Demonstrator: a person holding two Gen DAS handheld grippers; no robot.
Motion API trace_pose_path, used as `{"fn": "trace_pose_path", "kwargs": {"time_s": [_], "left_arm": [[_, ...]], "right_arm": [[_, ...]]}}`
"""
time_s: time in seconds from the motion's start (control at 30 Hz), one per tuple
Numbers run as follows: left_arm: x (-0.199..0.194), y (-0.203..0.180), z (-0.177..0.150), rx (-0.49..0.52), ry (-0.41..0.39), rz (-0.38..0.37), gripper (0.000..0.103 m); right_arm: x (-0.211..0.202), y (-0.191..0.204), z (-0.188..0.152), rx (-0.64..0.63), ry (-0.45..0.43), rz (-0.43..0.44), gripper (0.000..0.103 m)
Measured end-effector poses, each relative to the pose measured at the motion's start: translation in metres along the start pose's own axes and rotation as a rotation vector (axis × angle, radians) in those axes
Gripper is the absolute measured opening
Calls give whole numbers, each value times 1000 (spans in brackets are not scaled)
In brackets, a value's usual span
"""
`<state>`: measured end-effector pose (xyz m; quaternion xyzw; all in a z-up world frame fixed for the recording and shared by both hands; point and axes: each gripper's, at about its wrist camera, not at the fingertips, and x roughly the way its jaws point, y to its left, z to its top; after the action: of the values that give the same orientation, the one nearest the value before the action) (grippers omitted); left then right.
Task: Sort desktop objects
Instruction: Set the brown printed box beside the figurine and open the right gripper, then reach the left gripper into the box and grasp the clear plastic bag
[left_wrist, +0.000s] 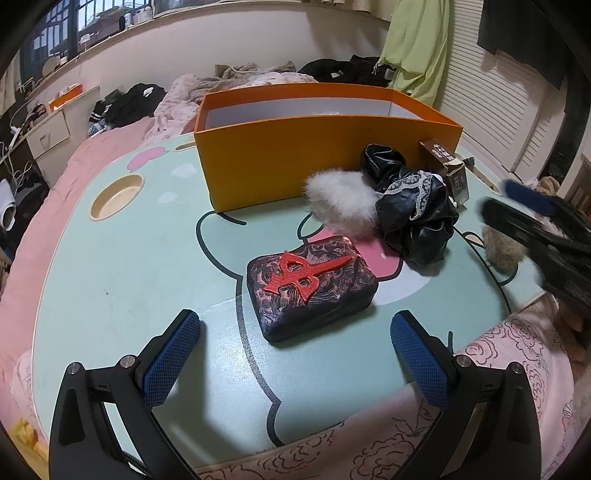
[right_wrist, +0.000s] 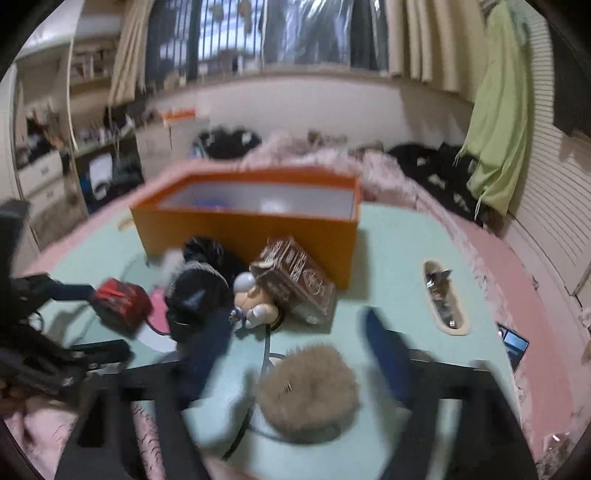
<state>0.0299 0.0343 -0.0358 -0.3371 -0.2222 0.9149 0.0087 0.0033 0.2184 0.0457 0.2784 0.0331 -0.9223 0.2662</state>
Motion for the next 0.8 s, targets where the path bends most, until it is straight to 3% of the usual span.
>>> {"fn": "trace_pose_path", "kwargs": {"time_s": [0.07, 0.27, 0.47, 0.63, 0.8], "left_arm": [[-2, 2, 0, -12, -7, -16, 103], [-13, 11, 0, -66, -64, -55, 103], [-38, 14, 15, -87, -158, -88, 103], [-51, 6, 76, -67, -166, -121, 103], [-18, -16, 152, -50, -8, -208, 90]], "right_arm": [[-13, -5, -11, -16, -27, 44, 95], [0, 1, -40, -72, 80, 35, 95], [6, -6, -37, -49, 97, 67, 99], [6, -7, -38, -52, 97, 80, 99], [5, -7, -38, -57, 97, 88, 99]]}}
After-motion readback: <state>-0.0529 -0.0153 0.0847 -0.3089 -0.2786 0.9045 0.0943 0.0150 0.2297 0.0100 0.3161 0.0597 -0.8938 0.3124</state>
